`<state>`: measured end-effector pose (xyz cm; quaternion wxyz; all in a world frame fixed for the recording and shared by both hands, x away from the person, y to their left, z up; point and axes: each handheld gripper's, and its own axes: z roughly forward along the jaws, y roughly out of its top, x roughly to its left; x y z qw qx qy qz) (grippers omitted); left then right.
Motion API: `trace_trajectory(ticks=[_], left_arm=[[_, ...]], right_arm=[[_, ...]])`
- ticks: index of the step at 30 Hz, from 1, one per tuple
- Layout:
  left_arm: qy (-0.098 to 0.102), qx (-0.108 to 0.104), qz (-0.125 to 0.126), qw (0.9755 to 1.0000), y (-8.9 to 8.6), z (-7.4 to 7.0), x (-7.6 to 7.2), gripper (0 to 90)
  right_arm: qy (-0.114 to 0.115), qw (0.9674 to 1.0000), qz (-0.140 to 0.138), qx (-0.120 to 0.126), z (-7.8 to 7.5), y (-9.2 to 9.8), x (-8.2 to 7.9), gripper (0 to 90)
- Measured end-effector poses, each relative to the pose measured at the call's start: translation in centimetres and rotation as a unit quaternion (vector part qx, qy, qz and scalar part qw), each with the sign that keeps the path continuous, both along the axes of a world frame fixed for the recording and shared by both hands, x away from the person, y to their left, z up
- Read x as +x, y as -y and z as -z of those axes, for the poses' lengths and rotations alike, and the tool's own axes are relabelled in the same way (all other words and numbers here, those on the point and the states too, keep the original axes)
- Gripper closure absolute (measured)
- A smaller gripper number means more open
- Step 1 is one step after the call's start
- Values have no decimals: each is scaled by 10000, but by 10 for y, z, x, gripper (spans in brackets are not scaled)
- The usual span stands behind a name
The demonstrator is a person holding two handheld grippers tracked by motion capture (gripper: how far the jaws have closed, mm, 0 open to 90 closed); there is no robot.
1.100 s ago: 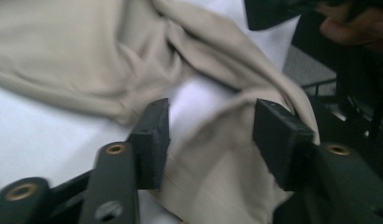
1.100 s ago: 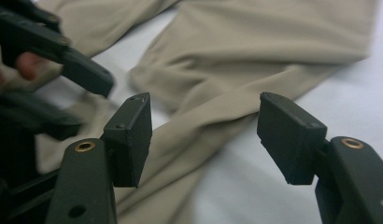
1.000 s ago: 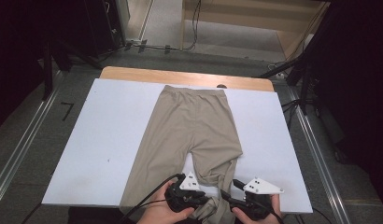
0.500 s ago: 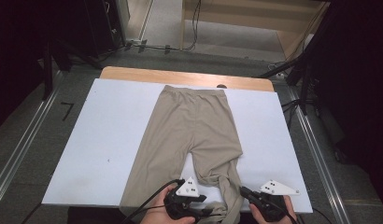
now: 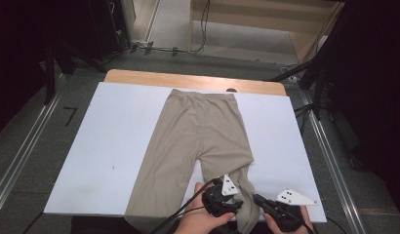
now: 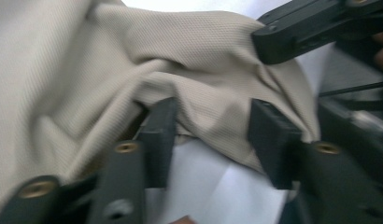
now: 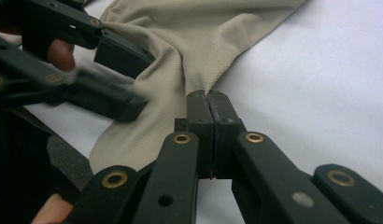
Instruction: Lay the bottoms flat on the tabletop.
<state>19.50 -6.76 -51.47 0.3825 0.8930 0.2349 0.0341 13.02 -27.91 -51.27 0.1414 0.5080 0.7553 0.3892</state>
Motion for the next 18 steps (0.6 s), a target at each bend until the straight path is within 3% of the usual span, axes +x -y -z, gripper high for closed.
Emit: trace_trajectory(ticks=[2,4,6,12,15,18], left_arm=[[-156,-24,151,9998,0,-1,3,793],[-74,19,230,9997,-2,-3,2,885],[-71,-56,319,9994,-8,-7,-3,894],[-322,-515,677,9959,-44,-24,-17,894],[-432,-540,732,9949,-62,-28,-22,894],[-691,-660,756,9925,-77,-27,-23,873]], right_arm=[[8,10000,-3,-7,1,0,0,873],[23,10000,-11,-8,1,0,0,874],[20,10000,1,12,0,0,-1,873],[161,9998,-118,81,-11,-5,-12,873],[168,9995,-252,116,-13,-9,-20,873],[138,9993,-336,124,-11,-11,-25,873]])
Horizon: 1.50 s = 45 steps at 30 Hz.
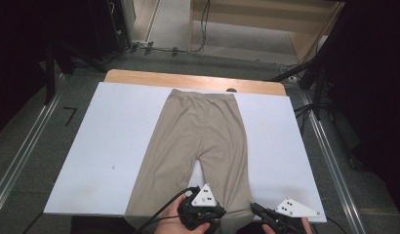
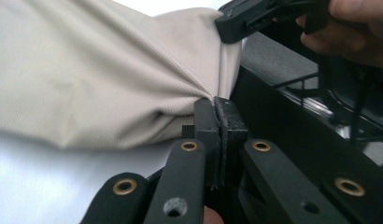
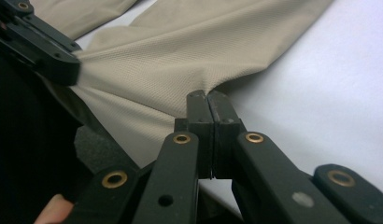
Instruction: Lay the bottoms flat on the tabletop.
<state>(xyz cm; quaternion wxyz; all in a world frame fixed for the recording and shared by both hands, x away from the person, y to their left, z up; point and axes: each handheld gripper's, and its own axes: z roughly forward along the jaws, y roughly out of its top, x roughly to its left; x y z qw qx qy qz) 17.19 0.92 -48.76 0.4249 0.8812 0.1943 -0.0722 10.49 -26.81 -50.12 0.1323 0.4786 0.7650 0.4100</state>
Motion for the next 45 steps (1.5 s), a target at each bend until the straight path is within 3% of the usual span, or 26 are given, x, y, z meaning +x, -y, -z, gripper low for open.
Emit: trace_trajectory(ticks=[2,5,7,10,14,15,17,18,19,21,23,24,26,30,31,33,34,35,37,39,42,45], left_arm=[[35,7,-72,10000,-9,1,2,809],[176,53,-360,9992,-20,2,7,606],[125,32,-582,9982,-25,3,13,591],[185,124,-812,9964,-22,9,20,546],[219,369,-1239,9914,-10,20,28,479],[202,452,-1261,9908,-6,23,28,480],[437,586,-1350,9881,0,24,24,517],[601,754,-1403,9854,3,23,23,569],[758,857,-1447,9828,5,23,22,680],[567,777,-1260,9874,5,23,24,894],[558,765,-1142,9889,3,21,26,900],[461,641,-1153,9902,1,19,28,900],[144,239,-1167,9928,-9,13,31,900],[44,-198,-958,9952,-28,-6,34,900],[-91,-255,-830,9962,-31,-9,35,900],[-290,-139,-549,9980,-35,-7,37,900],[-291,-135,-515,9982,-37,-5,37,836],[-177,-123,-591,9980,-40,-4,35,698],[-90,-185,-719,9972,-54,-4,33,577],[-8,-184,-904,9957,-73,-6,33,511],[217,-67,-1292,9914,-109,-8,34,463],[321,-7,-1768,9837,-148,-4,35,458]], right_arm=[[-58,9999,63,-80,2,1,-1,871],[-176,9994,256,-166,7,6,2,820],[-186,9983,446,-328,10,9,3,719],[-185,9985,492,-180,12,13,5,657],[-232,9984,480,-189,17,9,10,570],[-249,9984,461,-214,19,7,11,564],[-280,9986,379,-235,21,1,13,574],[-276,9987,309,-306,23,-3,13,598],[-188,9981,345,-482,23,-7,12,651],[-106,9962,395,-772,22,-11,12,751],[-206,9973,373,-596,22,-7,14,869],[-230,9979,347,-501,21,-6,14,875],[-106,9983,375,-431,16,-3,12,881],[188,9984,506,-139,-1,8,3,882],[238,9982,539,-69,-3,11,2,882],[198,9982,557,-36,-3,15,2,880],[105,9981,607,-68,-1,17,3,876],[-1,9975,676,-181,2,17,4,848],[-120,9974,652,-286,7,18,6,669],[-27,9974,686,-225,6,15,4,559],[248,9984,461,-195,-1,2,2,526],[355,9990,111,-254,-3,-23,4,526]])
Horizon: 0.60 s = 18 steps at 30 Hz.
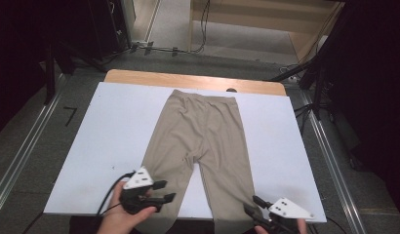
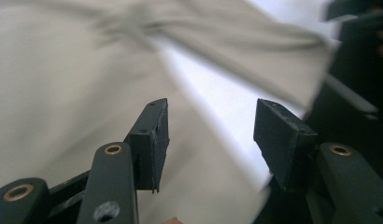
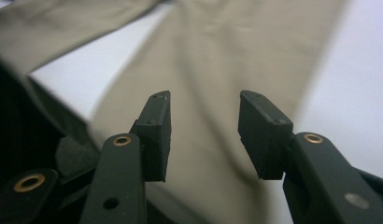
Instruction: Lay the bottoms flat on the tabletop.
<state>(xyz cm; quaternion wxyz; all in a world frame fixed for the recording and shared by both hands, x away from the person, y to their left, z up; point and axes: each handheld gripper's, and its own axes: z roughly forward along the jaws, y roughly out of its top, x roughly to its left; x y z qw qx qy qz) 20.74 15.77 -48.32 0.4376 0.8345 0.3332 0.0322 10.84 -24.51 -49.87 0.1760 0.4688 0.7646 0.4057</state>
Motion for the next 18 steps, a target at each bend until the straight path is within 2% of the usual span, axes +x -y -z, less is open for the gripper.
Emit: trace_trajectory(ticks=[2,4,8,9,12,14,16,18], left_arm=[[13,139,-343,9993,-24,6,2,451],[-16,188,-666,9976,-44,11,3,437],[-81,320,-1026,9942,-69,18,0,427],[-111,410,-1049,9936,-71,19,-2,428],[-96,355,-1002,9943,-76,22,-6,483],[-25,434,-1020,9938,-76,22,-10,508],[-12,504,-1048,9932,-74,21,-12,543],[-18,574,-1010,9932,-72,21,-13,616]], right_arm=[[-39,9997,-228,40,2,-21,3,526],[-59,9989,-472,-1,3,-45,8,521],[-63,9963,-862,12,6,-88,20,506],[-47,9959,-908,15,7,-97,23,505],[-151,9942,-1069,22,13,-124,33,482],[-269,9923,-1210,5,17,-141,37,458],[-280,9917,-1251,-95,21,-157,37,431],[-222,9915,-1272,-140,24,-170,37,382]])
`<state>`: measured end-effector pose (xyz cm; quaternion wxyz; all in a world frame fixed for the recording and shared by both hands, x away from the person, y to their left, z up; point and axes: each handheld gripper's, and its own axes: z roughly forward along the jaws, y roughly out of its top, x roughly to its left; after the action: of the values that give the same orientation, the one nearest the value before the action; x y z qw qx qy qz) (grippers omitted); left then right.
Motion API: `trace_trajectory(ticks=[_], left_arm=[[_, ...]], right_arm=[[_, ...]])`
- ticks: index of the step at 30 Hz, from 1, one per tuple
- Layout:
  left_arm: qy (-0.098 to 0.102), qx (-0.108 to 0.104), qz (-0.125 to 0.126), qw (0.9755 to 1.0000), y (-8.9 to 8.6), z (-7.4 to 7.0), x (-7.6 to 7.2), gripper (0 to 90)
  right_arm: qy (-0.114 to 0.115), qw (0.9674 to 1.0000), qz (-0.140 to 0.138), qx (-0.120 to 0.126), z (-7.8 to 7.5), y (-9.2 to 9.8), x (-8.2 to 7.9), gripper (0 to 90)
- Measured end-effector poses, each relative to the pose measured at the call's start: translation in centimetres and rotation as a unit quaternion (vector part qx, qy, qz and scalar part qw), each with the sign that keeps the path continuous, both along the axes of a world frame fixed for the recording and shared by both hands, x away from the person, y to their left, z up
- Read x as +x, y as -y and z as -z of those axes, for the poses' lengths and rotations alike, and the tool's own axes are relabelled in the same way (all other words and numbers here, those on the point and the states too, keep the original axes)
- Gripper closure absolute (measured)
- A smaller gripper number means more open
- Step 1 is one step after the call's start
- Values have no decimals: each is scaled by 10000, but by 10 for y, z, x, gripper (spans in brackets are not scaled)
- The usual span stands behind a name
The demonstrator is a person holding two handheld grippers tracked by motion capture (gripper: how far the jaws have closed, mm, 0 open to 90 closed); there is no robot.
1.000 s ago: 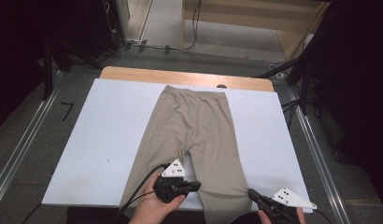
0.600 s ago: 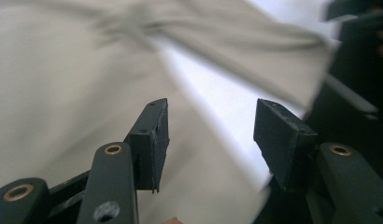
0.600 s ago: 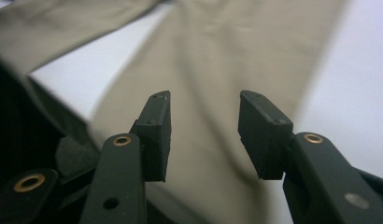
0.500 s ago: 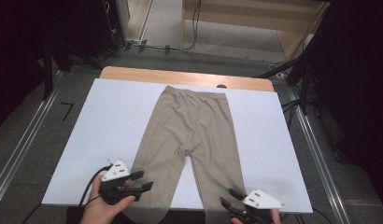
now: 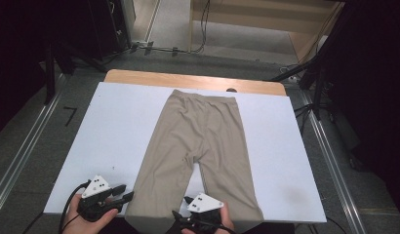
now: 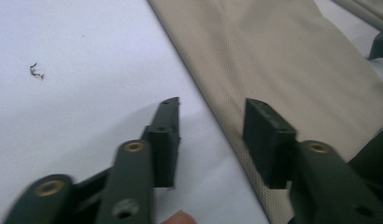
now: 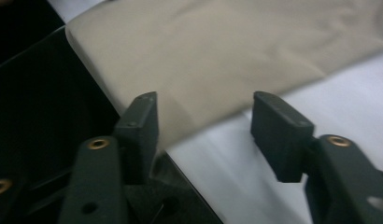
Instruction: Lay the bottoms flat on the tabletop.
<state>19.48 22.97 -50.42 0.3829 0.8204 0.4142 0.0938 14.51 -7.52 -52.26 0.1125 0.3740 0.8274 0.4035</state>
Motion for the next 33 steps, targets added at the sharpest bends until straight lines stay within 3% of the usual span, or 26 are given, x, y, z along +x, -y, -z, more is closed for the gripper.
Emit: trace_trajectory(ticks=[3,6,8,10,11,12,14,15,18,19,21,22,23,25,26,28,29,32,33], left_arm=[[-119,62,113,9998,1,-1,0,726],[-254,19,272,9993,0,-1,-1,871],[-400,-57,431,9983,0,-1,0,900],[-426,-66,474,9979,-1,-2,0,900],[-461,-113,508,9976,-2,-2,0,900],[-470,-145,544,9973,-3,-4,0,900],[-440,-200,534,9974,-7,-7,0,900],[-436,-252,562,9971,-10,-9,0,900],[-448,-384,613,9964,-17,-13,-1,900],[-446,-438,605,9962,-18,-13,-2,900],[-412,-526,650,9956,-15,-10,-3,900],[-395,-516,596,9961,-12,-9,-4,843],[-391,-478,585,9964,-8,-7,-4,731],[-300,-256,481,9981,0,-3,-6,583],[-290,-142,424,9986,3,-1,-7,550],[-165,-33,375,9992,8,-1,-10,546],[-52,143,346,9993,11,-1,-12,575],[181,518,225,9982,18,-2,-16,716],[100,444,341,9984,18,-2,-15,786]], right_arm=[[48,9999,-47,90,1,-18,-1,330],[269,9993,-137,-217,1,-33,-8,384],[399,9984,-200,-359,1,-38,-12,513],[485,9971,-242,-531,-1,-39,-14,641],[391,9978,-267,-459,-3,-36,-13,760],[285,9985,-284,-382,-4,-33,-11,817],[53,9995,-274,-139,-4,-26,-7,855],[-5,9996,-274,-24,-5,-23,-6,860],[102,9996,-250,84,-12,-17,-11,861],[107,9995,-264,170,-14,-16,-12,837],[101,9993,-310,196,-14,-13,-11,694],[122,9995,-267,125,-14,-11,-11,664],[144,9995,-259,111,-12,-9,-11,640],[93,9998,-144,119,-8,-4,-10,561],[81,9999,-66,47,-6,-3,-9,530],[10,10000,-61,26,-1,-2,-9,525],[-15,10000,-87,17,0,-3,-9,521],[80,9998,-174,-35,0,-10,-12,555],[93,9998,-164,-71,0,-12,-13,577]])
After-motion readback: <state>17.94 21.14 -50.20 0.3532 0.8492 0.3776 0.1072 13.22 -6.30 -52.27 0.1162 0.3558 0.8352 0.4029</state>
